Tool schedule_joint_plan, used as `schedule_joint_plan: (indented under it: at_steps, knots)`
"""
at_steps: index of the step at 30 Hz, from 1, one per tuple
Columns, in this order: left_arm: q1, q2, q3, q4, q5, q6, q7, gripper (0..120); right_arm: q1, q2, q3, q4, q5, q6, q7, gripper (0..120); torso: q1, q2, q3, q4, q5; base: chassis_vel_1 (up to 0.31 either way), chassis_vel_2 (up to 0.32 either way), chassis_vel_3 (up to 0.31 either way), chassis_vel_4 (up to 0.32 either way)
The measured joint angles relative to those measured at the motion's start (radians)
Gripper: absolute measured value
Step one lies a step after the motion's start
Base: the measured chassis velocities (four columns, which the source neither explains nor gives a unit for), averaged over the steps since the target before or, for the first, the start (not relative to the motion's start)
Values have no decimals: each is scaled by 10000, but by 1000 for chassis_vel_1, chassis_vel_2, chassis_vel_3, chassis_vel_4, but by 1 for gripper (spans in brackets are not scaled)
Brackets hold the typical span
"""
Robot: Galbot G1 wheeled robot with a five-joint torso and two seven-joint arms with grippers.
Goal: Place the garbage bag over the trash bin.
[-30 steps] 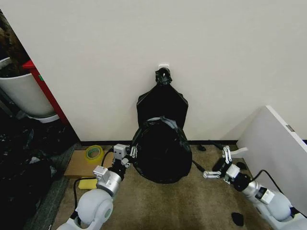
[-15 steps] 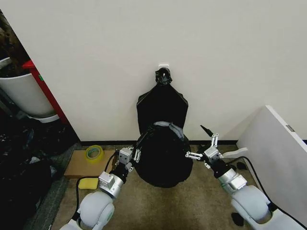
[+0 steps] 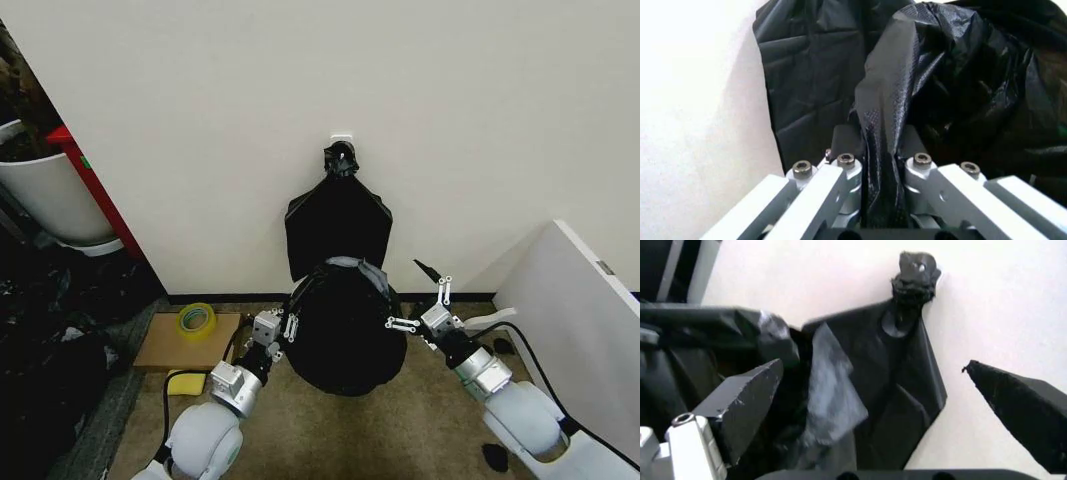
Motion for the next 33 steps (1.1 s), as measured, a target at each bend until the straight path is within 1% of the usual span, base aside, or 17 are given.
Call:
schedule_joint_plan:
  at_steps: [3,6,11,14,18,21,25,26,28,29,30,33]
  knots:
    - [36,26,6,-65,-50,12,-8,5,28,6,-51,5,-94,-97,6,100,0,0,0,1,0,0,0,0,0]
    - [59,4,35,-178,-55,31,-3,5,222,83,-89,-388,-508,-255,7,100,0,0,0,2,2,0,0,0,0]
    - [44,30,60,-177,-29,52,23,5,469,211,-23,-635,-740,-447,203,100,0,0,0,1,2,0,0,0,0]
    - [58,108,46,-62,47,15,81,5,709,184,157,-670,-601,-505,308,100,1,0,0,2,0,0,0,0,0]
    - [57,104,47,54,111,-76,178,5,1017,88,243,-776,-69,-587,333,100,2,0,0,1,-2,0,0,0,0]
    - [49,71,65,81,114,-129,265,5,1342,87,206,-1102,222,-608,305,100,2,0,0,1,-1,0,0,0,0]
    - [75,198,34,90,113,-408,595,5,2182,158,-6,-2509,1072,-276,-316,100,2,0,0,2,2,0,0,0,0]
    - [75,198,34,90,113,-408,595,5,2182,158,-6,-2509,1072,-276,-316,100,2,0,0,2,2,0,0,0,0]
    - [133,326,-86,83,113,-614,827,5,2598,182,-35,-3299,1824,65,-1111,100,2,0,0,2,3,0,0,0,0]
    - [137,349,-126,82,112,-687,890,5,2706,185,-51,-3528,2123,169,-1411,100,2,0,0,2,1,0,0,0,0]
    - [137,349,-126,82,112,-687,890,5,2706,185,-51,-3528,2123,169,-1411,100,2,0,0,2,1,0,0,0,0]
    - [84,346,-347,43,-120,-898,1020,5,2995,246,-94,-4313,3200,601,-2585,100,2,0,1,2,2,0,0,0,0]
